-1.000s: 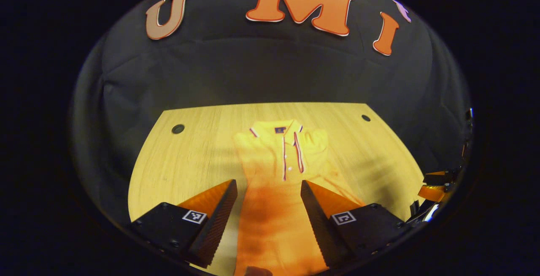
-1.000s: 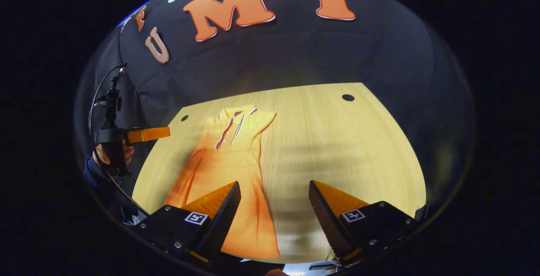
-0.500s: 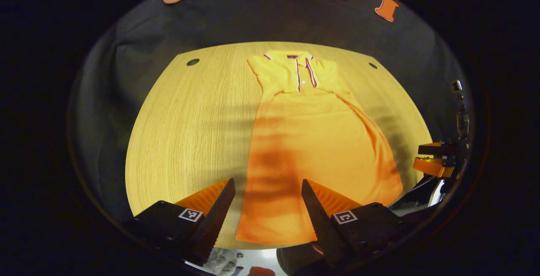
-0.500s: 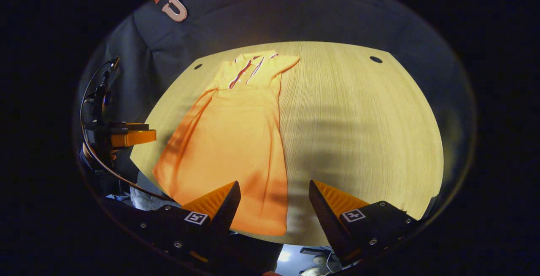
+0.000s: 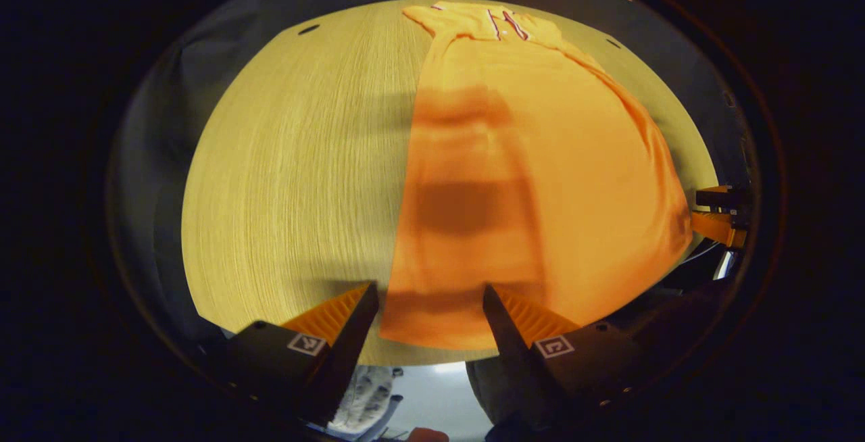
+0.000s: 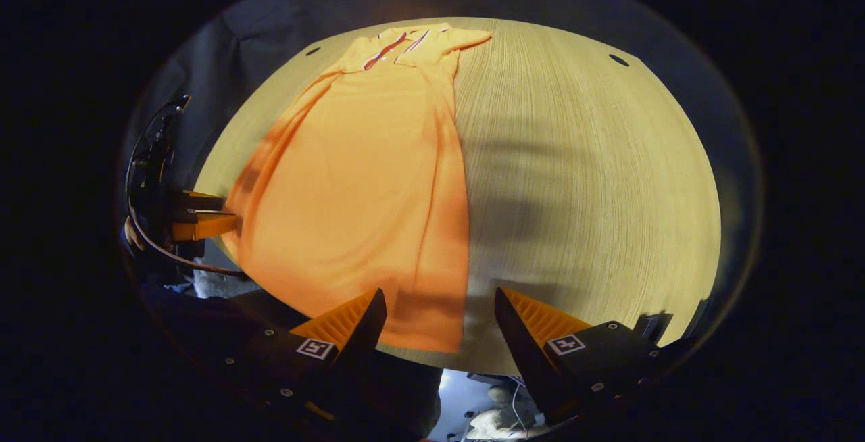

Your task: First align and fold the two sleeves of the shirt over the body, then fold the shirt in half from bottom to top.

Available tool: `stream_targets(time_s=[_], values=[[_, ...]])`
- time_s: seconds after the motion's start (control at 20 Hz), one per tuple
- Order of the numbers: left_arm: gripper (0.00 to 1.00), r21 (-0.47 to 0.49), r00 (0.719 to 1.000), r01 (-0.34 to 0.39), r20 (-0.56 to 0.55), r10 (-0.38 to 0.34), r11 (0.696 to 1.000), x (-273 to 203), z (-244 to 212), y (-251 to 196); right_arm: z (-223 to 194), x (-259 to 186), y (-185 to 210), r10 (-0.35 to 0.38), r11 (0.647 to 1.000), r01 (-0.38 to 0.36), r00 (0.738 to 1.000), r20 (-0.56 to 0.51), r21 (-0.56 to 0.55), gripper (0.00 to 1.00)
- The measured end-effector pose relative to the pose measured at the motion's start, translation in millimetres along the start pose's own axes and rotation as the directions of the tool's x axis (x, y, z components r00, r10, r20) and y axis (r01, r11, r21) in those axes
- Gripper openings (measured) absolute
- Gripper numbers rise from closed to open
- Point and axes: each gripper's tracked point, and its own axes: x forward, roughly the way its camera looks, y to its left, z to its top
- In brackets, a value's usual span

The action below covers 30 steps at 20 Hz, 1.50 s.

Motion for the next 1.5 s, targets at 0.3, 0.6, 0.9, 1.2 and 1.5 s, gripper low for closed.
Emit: stream_targets(time_s=[0.3,0.6,0.9,1.2,1.5], values=[[0.92,0.033,0.999,-0.005,-0.045,0.007,0.999,-6,-5,1,-11,10,16,0.004,0.998,-0.001,0.999,-0.041,0.057,0.94],[0.11,0.013,0.998,-0.003,-0.061,0.004,1.000,-8,-8,-9,-18,13,6,-0.105,0.994,0.103,0.991,-0.084,-0.020,0.59],[0.01,-0.019,0.991,0.095,-0.089,-0.096,0.995,-8,-8,-37,-18,26,51,0.162,0.919,-0.118,0.983,-0.087,0.377,0.02],[0.01,-0.071,0.980,0.188,-0.058,-0.192,0.980,-23,13,-49,3,4,59,0.236,0.858,-0.209,0.972,0.000,0.468,0.01],[0.01,-0.080,0.974,0.227,0.009,-0.227,0.971,-41,41,-45,25,-17,68,0.306,0.803,-0.304,0.948,0.085,0.513,0.01]])
